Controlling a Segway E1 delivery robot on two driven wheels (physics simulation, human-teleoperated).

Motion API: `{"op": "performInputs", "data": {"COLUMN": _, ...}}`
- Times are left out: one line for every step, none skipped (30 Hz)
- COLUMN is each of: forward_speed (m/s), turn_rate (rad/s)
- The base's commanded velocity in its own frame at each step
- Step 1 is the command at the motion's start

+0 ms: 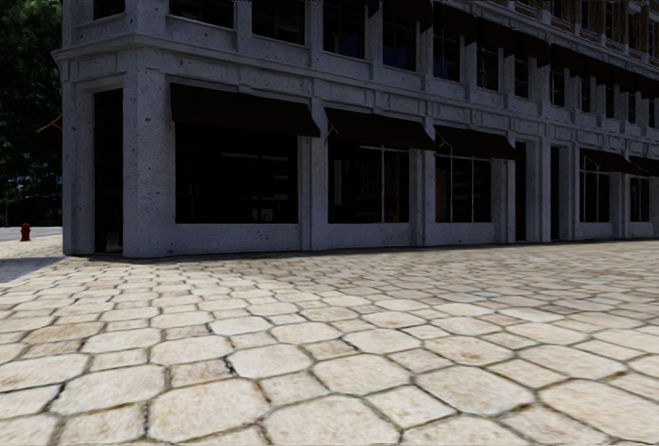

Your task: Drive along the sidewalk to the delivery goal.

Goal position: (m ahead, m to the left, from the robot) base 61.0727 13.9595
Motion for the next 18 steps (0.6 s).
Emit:
{"op": "performInputs", "data": {"forward_speed": 1.92, "turn_rate": 0.60}}
{"op": "performInputs", "data": {"forward_speed": 1.92, "turn_rate": 0.60}}
{"op": "performInputs", "data": {"forward_speed": 1.92, "turn_rate": 0.60}}
{"op": "performInputs", "data": {"forward_speed": 1.92, "turn_rate": 0.60}}
{"op": "performInputs", "data": {"forward_speed": 1.92, "turn_rate": 0.60}}
{"op": "performInputs", "data": {"forward_speed": 1.92, "turn_rate": 0.60}}
{"op": "performInputs", "data": {"forward_speed": 1.92, "turn_rate": 0.60}}
{"op": "performInputs", "data": {"forward_speed": 1.92, "turn_rate": 0.60}}
{"op": "performInputs", "data": {"forward_speed": 1.92, "turn_rate": 0.60}}
{"op": "performInputs", "data": {"forward_speed": 1.92, "turn_rate": 0.60}}
{"op": "performInputs", "data": {"forward_speed": 1.92, "turn_rate": 0.60}}
{"op": "performInputs", "data": {"forward_speed": 1.92, "turn_rate": 0.60}}
{"op": "performInputs", "data": {"forward_speed": 1.92, "turn_rate": 0.60}}
{"op": "performInputs", "data": {"forward_speed": 1.92, "turn_rate": 0.60}}
{"op": "performInputs", "data": {"forward_speed": 1.92, "turn_rate": 0.60}}
{"op": "performInputs", "data": {"forward_speed": 1.92, "turn_rate": 0.60}}
{"op": "performInputs", "data": {"forward_speed": 1.92, "turn_rate": 0.60}}
{"op": "performInputs", "data": {"forward_speed": 1.92, "turn_rate": 0.60}}
